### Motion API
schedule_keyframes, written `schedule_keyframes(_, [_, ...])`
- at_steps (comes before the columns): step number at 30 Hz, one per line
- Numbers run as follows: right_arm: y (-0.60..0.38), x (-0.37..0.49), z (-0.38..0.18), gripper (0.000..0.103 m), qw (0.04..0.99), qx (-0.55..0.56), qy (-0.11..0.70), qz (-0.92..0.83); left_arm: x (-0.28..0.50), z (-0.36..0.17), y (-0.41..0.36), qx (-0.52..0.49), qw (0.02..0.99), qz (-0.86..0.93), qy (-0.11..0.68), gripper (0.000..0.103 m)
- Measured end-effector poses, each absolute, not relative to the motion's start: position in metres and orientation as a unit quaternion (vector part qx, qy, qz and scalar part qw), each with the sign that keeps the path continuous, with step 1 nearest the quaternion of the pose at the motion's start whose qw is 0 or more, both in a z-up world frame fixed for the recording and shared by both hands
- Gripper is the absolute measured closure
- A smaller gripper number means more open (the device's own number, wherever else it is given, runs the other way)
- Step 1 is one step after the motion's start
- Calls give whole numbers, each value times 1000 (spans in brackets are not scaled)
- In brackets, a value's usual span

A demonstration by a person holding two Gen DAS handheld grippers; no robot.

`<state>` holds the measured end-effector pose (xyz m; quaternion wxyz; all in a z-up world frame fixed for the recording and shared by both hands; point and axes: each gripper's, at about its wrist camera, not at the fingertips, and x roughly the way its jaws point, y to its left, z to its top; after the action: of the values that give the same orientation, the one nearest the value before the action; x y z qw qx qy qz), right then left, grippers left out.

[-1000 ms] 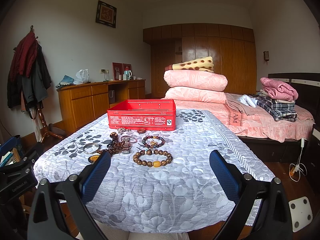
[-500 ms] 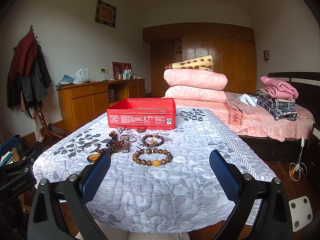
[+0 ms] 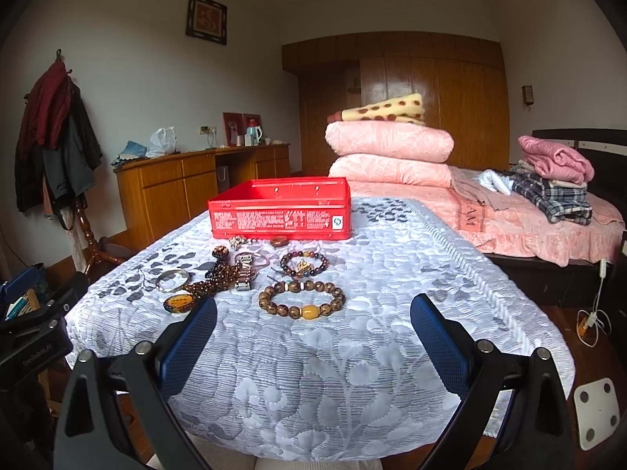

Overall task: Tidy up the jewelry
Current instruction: 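Grasp the brown bead strand with the left tool while the right tool grasps the wooden bead bracelet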

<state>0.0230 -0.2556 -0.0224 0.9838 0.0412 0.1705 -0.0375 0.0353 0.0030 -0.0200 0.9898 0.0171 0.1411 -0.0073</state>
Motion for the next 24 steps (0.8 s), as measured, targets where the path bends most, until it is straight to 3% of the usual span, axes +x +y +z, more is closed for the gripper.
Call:
schedule_keyframes(17, [-274,90,-49,6,971,69,226,-31,95,-41,-30,21,983,-56,174,6])
schedule_keyframes(24, [-288,102,-56,6,968,80,237,-30,109,-51,-55,35,978,-84,186,20])
